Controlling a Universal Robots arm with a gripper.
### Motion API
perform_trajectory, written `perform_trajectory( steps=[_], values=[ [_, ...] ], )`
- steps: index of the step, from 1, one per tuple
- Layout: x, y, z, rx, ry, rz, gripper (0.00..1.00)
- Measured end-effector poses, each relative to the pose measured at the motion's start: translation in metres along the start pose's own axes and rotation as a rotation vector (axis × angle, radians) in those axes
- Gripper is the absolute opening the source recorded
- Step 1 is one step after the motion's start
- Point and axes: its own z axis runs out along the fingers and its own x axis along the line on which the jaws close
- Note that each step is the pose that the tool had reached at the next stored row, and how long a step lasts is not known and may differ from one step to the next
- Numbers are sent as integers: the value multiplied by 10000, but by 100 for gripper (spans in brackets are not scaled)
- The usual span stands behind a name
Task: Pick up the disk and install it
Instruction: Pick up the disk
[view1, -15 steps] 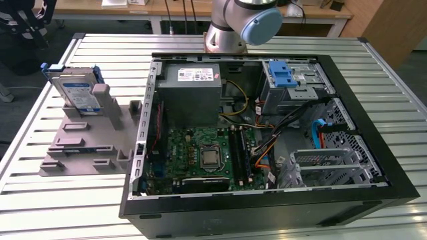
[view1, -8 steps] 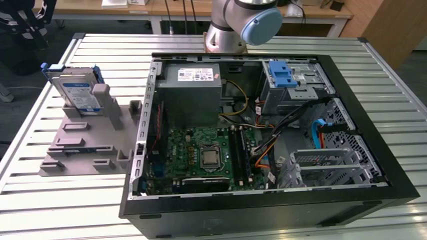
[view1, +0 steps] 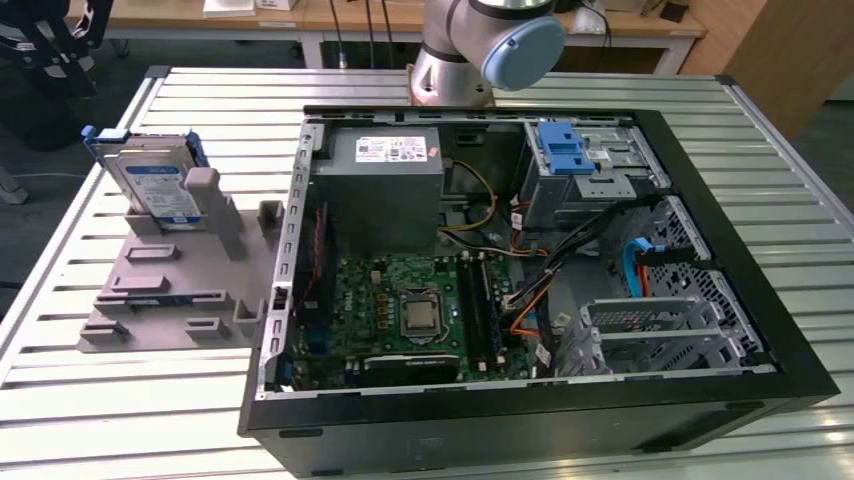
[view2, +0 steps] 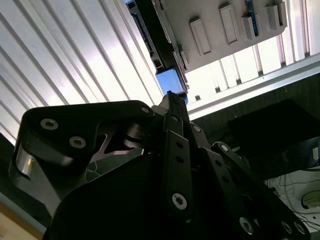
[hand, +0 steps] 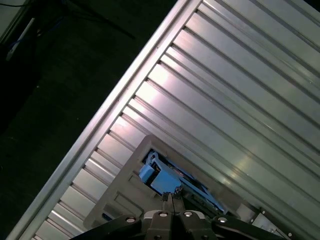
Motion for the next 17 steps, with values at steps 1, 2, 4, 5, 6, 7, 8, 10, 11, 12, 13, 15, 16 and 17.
perform_trajectory(
  steps=[1,2,4,5,6,7,8,10,11,12,13,15,16,17],
  values=[
    [0,0,0,-1,0,-51,11],
    [0,0,0,-4,1,-152,11],
    [0,0,1,-11,2,-477,11],
    [0,0,0,-14,4,-654,11],
    [0,0,1,-19,5,-831,11],
    [0,0,1,-22,6,-1008,11],
    [0,0,1,-27,7,-1180,11],
    [0,0,1,-34,9,-1513,11],
    [0,0,1,-37,9,-1662,11],
    [0,0,1,-41,12,-1799,11],
    [0,0,0,-44,13,-1919,11],
    [0,0,0,-48,14,-2112,11],
    [0,0,1,-50,14,-2209,11],
    [0,0,1,-52,14,-2296,11]
  ],
)
